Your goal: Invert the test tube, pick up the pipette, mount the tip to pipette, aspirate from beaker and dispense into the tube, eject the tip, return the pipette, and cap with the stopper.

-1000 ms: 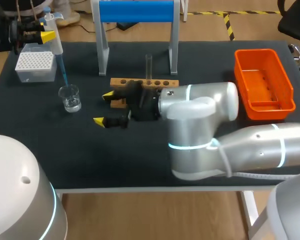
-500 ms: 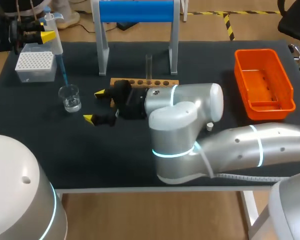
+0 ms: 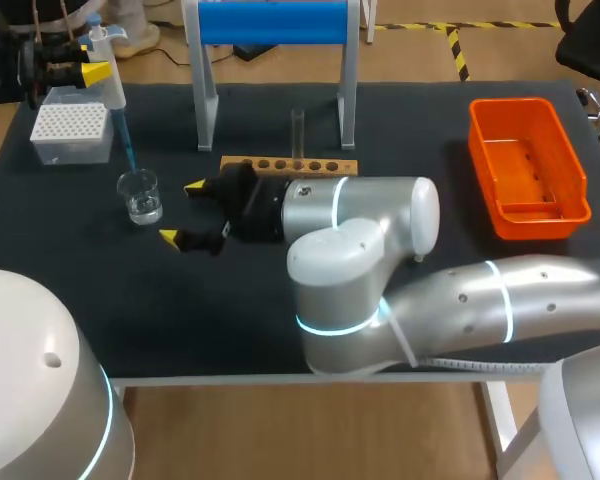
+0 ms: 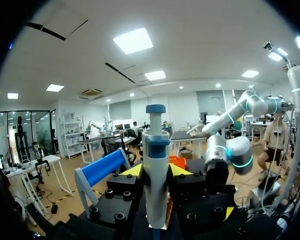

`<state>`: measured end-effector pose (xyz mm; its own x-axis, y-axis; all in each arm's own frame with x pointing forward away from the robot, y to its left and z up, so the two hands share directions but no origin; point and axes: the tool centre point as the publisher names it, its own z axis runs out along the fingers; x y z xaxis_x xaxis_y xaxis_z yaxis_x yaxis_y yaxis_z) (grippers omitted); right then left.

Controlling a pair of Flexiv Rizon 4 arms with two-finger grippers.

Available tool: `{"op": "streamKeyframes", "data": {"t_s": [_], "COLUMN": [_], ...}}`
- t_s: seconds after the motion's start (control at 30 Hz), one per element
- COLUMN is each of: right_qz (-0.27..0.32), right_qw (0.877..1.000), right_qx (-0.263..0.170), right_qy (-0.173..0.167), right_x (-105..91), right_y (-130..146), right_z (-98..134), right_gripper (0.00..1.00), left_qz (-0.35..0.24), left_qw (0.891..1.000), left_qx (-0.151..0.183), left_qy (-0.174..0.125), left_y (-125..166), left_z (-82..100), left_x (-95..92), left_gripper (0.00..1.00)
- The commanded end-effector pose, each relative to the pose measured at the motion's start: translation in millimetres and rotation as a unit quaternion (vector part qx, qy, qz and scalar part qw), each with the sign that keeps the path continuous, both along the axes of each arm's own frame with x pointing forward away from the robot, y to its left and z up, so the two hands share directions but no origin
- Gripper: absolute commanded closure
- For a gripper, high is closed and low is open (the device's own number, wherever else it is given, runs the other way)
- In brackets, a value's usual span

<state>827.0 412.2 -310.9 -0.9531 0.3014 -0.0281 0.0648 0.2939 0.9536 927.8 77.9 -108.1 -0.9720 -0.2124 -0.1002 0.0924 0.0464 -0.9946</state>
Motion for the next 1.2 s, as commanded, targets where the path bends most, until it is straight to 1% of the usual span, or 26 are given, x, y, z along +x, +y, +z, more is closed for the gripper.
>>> {"op": "streamKeyframes", "data": {"t_s": [0.03,0.2,0.33,0.7,1.2], "right_qz": [-0.003,-0.003,-0.003,-0.003,-0.003], "right_qw": [1.000,1.000,1.000,1.000,1.000], "right_qx": [0.001,0.001,0.001,0.001,0.001], "right_qy": [-0.001,-0.001,-0.001,-0.001,-0.001], "right_x": [-0.4,-0.4,-0.4,-0.4,-0.4], "right_y": [2.7,2.7,2.7,2.7,2.7], "right_z": [-1.2,-1.2,-1.2,-1.2,-1.2], "right_gripper": [0.00,0.00,0.00,0.00,0.00], "left_qz": [0.001,0.002,0.003,0.007,0.003], "left_qw": [1.000,1.000,1.000,1.000,1.000], "left_qx": [0.000,-0.002,-0.005,-0.013,-0.018], "left_qy": [-0.001,-0.004,-0.007,-0.001,0.002], "left_y": [-0.5,-0.3,2.1,10.1,13.0], "left_z": [0.1,-0.7,-7.0,-27.7,-46.9], "left_x": [0.0,0.5,3.0,8.3,15.0], "left_gripper": [1.00,1.00,1.00,1.00,1.00]}}
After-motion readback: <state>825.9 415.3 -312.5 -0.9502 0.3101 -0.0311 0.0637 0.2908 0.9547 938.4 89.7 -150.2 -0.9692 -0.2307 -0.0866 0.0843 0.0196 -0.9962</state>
